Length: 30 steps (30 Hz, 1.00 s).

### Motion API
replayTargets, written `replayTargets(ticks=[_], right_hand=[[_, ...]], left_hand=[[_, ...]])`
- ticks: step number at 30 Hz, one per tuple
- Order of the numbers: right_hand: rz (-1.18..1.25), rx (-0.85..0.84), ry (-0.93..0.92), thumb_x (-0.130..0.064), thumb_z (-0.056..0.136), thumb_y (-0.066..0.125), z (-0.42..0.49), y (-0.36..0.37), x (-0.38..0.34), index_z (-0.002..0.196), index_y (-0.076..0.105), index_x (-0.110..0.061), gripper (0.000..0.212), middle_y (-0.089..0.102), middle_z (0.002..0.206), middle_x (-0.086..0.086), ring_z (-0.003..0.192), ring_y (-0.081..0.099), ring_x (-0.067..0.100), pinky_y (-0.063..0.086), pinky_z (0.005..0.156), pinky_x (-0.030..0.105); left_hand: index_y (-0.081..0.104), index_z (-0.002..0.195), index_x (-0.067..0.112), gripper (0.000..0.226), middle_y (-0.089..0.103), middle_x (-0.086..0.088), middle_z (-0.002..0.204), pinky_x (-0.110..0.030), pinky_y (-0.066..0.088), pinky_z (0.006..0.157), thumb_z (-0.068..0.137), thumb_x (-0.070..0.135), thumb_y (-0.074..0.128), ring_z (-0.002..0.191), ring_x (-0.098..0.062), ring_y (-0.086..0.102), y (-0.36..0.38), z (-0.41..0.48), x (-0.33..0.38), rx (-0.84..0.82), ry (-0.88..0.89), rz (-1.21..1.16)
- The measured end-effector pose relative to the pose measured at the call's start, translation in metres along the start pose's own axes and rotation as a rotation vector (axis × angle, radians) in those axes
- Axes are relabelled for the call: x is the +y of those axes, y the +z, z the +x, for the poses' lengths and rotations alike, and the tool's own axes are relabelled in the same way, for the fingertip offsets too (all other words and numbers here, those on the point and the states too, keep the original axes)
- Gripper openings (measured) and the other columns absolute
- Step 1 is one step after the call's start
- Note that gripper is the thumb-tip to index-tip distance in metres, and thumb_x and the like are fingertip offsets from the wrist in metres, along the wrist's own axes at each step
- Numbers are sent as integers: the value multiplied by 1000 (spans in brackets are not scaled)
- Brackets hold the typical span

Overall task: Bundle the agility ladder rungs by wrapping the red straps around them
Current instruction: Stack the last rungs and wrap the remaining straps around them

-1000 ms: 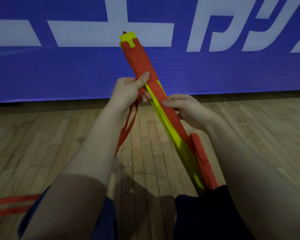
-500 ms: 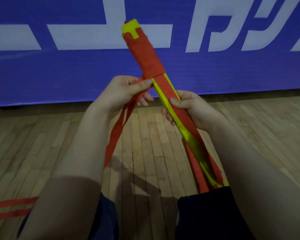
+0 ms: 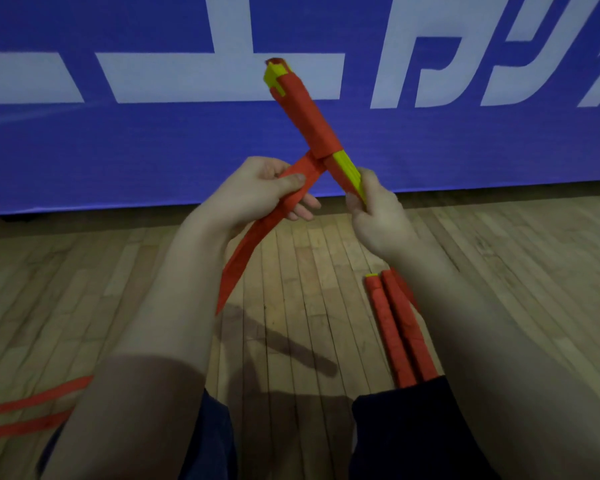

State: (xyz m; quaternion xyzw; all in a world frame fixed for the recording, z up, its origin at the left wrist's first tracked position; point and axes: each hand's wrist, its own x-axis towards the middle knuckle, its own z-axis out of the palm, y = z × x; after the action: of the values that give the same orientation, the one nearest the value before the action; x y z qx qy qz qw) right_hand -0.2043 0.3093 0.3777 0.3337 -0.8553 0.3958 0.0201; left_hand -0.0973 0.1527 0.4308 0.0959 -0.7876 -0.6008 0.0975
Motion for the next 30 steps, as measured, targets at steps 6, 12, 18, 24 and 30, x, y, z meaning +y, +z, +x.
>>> replayTargets(ticks=[6, 12, 18, 24, 30], right_hand=[[-351, -6, -32, -9, 93, 42, -3, 19, -16, 150, 19, -14, 61, 44, 124, 19, 111, 46, 43, 39, 86, 48], [-445, 53, -22, -9, 94, 41, -11, 38, -24, 153, 11, -13, 67, 41, 124, 16, 109, 46, 37, 39, 81, 46], [-535, 77, -55, -25, 96, 43, -16, 50, -35, 155, 3, -20, 71, 41, 125, 15, 111, 44, 35, 38, 85, 46], [233, -91, 367, -26, 76, 70, -4, 23, -41, 101, 62, -12, 30, 57, 88, 4, 82, 57, 24, 42, 66, 30], [413, -200, 401, -25, 67, 84, -2, 5, -26, 82, 65, -16, 25, 55, 65, -4, 58, 51, 12, 38, 55, 24]], left_hand=[[58, 81, 5, 28, 68, 0, 61, -14, 42, 46, 97, 0, 36, 44, -5, 58, 20, -1, 6, 89, 67, 84], [58, 53, 5, 43, 50, 2, 33, -25, 35, 44, 87, 31, 56, 36, -8, 45, 35, 9, 4, 497, 7, 189], [52, 52, 8, 41, 41, -8, 50, -34, 29, 53, 71, 37, 74, 52, -22, 35, 21, 20, -13, 676, 23, 151], [48, 51, 13, 37, 46, -12, 53, -31, 30, 53, 73, 26, 74, 52, -19, 42, 15, 24, -21, 632, 39, 95], [50, 51, 10, 40, 39, 7, 27, -21, 28, 40, 81, 23, 73, 30, -5, 34, 21, 23, -19, 531, 27, 54]])
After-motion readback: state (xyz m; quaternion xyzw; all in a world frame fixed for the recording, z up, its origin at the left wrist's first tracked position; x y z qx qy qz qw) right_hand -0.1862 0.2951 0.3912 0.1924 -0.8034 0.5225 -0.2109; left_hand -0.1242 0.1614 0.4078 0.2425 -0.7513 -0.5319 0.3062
